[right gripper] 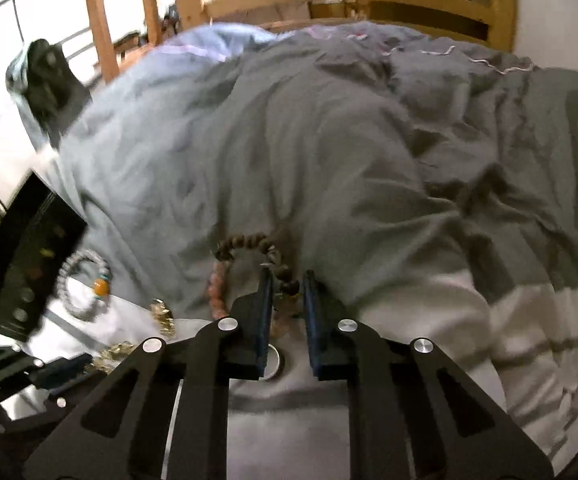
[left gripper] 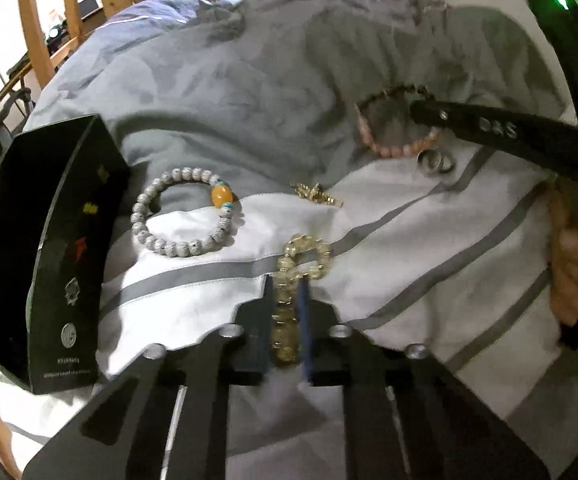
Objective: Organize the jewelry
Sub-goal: 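Grasp the yellow bead bracelet with the left tool while the right tool grasps the brown-pink bead bracelet, then carry the yellow bracelet with the left tool while the right tool carries the brown-pink bracelet into the box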
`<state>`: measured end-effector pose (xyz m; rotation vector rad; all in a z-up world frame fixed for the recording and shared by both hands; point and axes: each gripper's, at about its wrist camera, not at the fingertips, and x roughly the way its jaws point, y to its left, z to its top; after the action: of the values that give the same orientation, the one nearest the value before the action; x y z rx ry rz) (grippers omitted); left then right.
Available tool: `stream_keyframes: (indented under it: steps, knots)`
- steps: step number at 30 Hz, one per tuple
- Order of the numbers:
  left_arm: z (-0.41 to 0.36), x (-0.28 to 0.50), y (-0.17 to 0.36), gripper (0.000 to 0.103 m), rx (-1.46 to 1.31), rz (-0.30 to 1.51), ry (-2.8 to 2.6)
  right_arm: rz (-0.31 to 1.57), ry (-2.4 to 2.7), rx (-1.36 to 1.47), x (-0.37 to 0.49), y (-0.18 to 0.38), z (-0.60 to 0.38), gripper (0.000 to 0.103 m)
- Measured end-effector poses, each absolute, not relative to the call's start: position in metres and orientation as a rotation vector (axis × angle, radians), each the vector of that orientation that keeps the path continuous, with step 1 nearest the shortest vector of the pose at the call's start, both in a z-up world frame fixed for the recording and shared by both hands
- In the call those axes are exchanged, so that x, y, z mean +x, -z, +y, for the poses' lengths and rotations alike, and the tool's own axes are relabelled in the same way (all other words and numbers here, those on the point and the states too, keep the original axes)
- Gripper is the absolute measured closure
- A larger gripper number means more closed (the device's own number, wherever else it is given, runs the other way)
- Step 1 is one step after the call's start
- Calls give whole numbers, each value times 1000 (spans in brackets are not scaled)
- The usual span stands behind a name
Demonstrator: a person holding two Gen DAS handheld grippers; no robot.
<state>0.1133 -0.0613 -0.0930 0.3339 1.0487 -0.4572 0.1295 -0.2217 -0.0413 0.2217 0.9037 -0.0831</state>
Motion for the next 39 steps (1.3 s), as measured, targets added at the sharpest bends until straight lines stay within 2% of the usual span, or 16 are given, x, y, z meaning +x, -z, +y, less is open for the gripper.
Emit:
stream_keyframes:
  steps: [10, 28, 39]
  knots:
    - [-45, 86, 56, 95, 278, 863, 437, 731, 29, 229, 101, 6, -215, 88]
    - [-9, 73, 26, 95, 107, 742, 425, 534, -159, 291, 70, -29, -204, 88]
    - [1, 62, 8, 95, 98, 652, 373, 519, -202, 261, 65, -34, -192, 88]
